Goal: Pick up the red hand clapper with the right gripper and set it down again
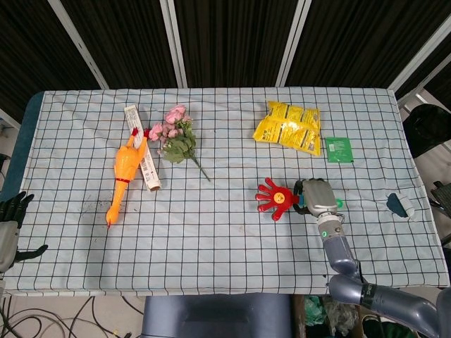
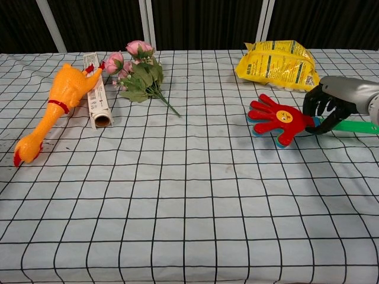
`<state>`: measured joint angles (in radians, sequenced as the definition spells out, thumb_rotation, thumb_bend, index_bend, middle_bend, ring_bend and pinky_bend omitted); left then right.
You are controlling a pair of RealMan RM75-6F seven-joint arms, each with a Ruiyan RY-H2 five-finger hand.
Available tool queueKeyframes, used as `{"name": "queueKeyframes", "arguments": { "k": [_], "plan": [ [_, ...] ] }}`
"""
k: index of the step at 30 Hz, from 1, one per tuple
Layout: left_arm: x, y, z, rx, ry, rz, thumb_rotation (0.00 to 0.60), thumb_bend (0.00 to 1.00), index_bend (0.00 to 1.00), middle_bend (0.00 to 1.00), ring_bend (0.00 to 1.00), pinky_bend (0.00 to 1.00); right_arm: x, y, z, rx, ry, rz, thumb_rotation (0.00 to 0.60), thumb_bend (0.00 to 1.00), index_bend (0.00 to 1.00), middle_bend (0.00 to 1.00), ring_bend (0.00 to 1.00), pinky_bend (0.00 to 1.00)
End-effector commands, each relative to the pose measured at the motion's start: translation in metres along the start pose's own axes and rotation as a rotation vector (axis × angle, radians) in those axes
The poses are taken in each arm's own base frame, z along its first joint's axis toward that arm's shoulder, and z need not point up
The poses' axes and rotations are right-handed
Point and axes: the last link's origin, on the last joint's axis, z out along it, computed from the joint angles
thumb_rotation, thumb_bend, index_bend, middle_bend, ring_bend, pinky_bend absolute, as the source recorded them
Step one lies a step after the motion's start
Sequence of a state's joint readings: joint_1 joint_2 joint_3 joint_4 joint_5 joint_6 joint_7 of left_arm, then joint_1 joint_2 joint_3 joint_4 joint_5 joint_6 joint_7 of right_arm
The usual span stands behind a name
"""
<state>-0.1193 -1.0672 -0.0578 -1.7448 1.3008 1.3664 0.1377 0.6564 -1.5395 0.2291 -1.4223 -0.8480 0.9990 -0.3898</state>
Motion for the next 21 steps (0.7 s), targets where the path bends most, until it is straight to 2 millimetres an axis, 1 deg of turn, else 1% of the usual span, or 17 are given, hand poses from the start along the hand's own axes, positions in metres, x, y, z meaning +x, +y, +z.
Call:
{"name": "queueKeyframes", "arguments": {
  "k": [1, 5, 8, 15, 17, 21],
  "plan": [
    [0.000, 0.000, 0.000, 0.000, 0.000, -0.002, 0.600, 0.00, 0.00, 0.00, 0.00, 0.00, 0.009, -0.002, -0.005, 0.024, 0.036, 0.038, 0.600, 0.50, 0.71, 0.50, 0.44, 0.39],
    [0.000, 0.000, -0.001, 0.000, 0.001, -0.004, 0.600, 0.00, 0.00, 0.00, 0.00, 0.00, 0.013, -0.004, -0.007, 0.045, 0.059, 0.075, 0.600, 0.56, 0.72, 0.59, 0.55, 0.55],
    [0.000, 0.000, -0.001, 0.000, -0.001, -0.007, 0.600, 0.00, 0.00, 0.00, 0.00, 0.00, 0.015, -0.004, -0.009, 0.057, 0.078, 0.097, 0.600, 0.59, 0.72, 0.64, 0.62, 0.63],
    [0.001, -0.001, -0.002, -0.003, -0.004, -0.007, 0.600, 0.00, 0.00, 0.00, 0.00, 0.00, 0.019, -0.002, -0.014, 0.074, 0.106, 0.145, 0.600, 0.62, 0.72, 0.70, 0.71, 0.73],
    [0.000, -0.001, -0.002, -0.004, -0.005, -0.007, 0.600, 0.00, 0.00, 0.00, 0.00, 0.00, 0.019, -0.001, -0.016, 0.075, 0.107, 0.164, 0.600, 0.63, 0.72, 0.73, 0.77, 0.78],
    [0.000, -0.001, -0.003, -0.003, -0.006, -0.008, 0.600, 0.00, 0.00, 0.00, 0.00, 0.00, 0.020, -0.002, -0.018, 0.078, 0.101, 0.212, 0.600, 0.64, 0.73, 0.79, 0.86, 0.85]
  ]
}}
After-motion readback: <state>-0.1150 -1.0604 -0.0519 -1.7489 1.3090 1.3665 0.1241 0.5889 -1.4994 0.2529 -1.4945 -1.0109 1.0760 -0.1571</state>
